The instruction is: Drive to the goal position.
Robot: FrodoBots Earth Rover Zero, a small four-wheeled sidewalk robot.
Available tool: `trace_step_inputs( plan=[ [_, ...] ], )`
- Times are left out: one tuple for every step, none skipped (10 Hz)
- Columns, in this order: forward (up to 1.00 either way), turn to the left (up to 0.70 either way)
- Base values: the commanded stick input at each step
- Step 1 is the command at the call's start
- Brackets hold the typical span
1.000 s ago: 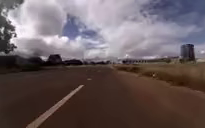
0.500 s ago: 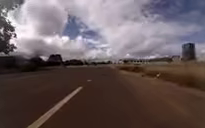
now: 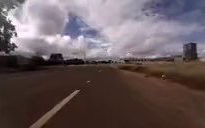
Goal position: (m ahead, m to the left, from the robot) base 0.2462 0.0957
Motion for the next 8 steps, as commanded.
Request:
trace_step_inputs(
  plan=[
    [0.70, -0.35],
    [0.70, -0.35],
    [0.70, -0.22],
    [0.70, -0.18],
    [0.70, -0.13],
    [0.70, -0.09],
    [0.70, -0.05],
    [0.70, -0.01]
  ],
)
